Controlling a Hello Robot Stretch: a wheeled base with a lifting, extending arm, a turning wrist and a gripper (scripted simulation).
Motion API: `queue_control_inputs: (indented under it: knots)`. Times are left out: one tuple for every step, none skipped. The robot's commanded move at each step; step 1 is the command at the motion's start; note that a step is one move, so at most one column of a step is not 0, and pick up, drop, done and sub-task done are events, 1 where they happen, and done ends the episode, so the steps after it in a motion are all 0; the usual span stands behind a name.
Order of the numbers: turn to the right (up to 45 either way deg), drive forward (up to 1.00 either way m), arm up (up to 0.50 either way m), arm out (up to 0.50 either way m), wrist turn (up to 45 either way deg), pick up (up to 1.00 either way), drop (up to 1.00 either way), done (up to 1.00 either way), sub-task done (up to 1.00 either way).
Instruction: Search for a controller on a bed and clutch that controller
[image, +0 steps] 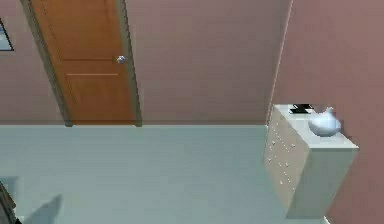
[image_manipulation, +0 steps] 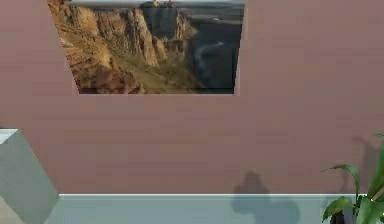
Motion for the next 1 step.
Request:
queue_control_inputs:
  knots:
    - [-45.0,0.00,0.00,0.00,0.0,0.00,0.00,0.00,0.00]
